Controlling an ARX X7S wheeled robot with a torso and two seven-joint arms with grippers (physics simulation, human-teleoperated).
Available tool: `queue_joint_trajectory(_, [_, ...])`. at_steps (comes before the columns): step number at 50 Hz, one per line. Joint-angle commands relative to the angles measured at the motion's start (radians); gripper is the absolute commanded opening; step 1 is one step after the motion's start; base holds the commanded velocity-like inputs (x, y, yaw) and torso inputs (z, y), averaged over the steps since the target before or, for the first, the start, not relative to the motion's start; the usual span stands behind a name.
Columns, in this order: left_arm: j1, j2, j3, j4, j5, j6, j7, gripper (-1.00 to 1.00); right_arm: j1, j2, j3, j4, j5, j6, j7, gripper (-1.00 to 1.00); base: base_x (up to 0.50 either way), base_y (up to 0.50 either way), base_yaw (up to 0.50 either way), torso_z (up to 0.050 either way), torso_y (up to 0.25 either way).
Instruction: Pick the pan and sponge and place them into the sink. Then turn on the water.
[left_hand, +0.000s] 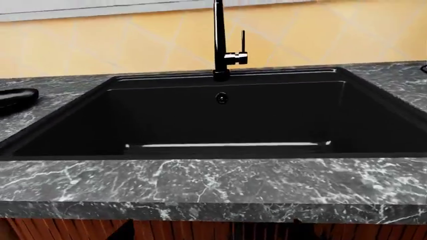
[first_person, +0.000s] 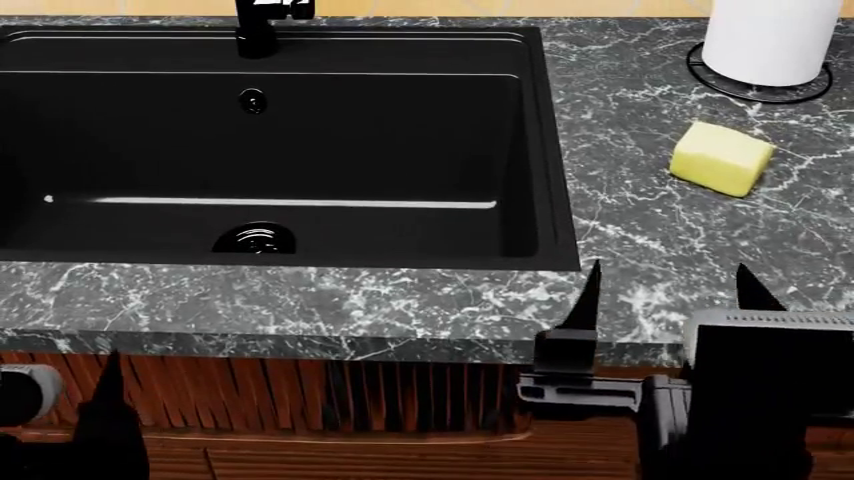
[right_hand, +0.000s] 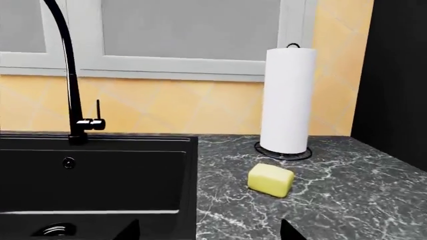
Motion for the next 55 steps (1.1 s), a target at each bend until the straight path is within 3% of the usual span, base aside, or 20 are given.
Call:
queue_joint_trajectory(1, [-0.239,-0.007,-0.104,0.119,-0.064,-0.366,-0.014,1.0,0.208,0.077,0.098,-0.085,0.1,0.307,-0.023,1.0,0.0,0.0,0.0,0.0,0.0])
queue_joint_trajectory(5, [-0.3,-0.04,-0.112,0.168,-0.083,-0.466,-0.018,1.0,0.26,0.111,0.102,-0.068,0.117,0.361,-0.037,1.0,0.0,0.0,0.0,0.0,0.0])
queue_joint_trajectory(15, [-0.371,-0.057,-0.088,0.138,-0.137,-0.528,-0.046,1.0,0.309,0.136,0.156,-0.061,0.153,0.432,-0.051,1.0,0.0,0.0,0.0,0.0,0.0])
queue_joint_trajectory(17, [-0.386,-0.079,-0.054,0.133,-0.146,-0.508,-0.081,1.0,0.312,0.136,0.156,-0.067,0.157,0.439,-0.049,1.0,0.0,0.0,0.0,0.0,0.0])
queue_joint_trajectory(20, [-0.384,-0.112,-0.114,0.154,-0.24,-0.524,-0.095,1.0,0.305,0.153,0.151,-0.073,0.16,0.451,-0.052,1.0,0.0,0.0,0.0,0.0,0.0])
queue_joint_trajectory(26, [-0.377,-0.088,-0.086,0.132,-0.25,-0.495,-0.108,1.0,0.294,0.171,0.171,-0.085,0.169,0.468,-0.056,1.0,0.0,0.0,0.0,0.0,0.0])
queue_joint_trajectory(35, [-0.342,-0.105,-0.138,0.137,-0.284,-0.491,-0.094,1.0,0.319,0.192,0.161,-0.094,0.186,0.482,-0.065,1.0,0.05,-0.07,0.0,0.0,0.0])
queue_joint_trajectory(55, [-0.329,-0.102,-0.125,0.113,-0.31,-0.461,-0.13,1.0,0.305,0.191,0.176,-0.093,0.208,0.483,-0.065,1.0,0.24,-0.23,0.0,0.0,0.0])
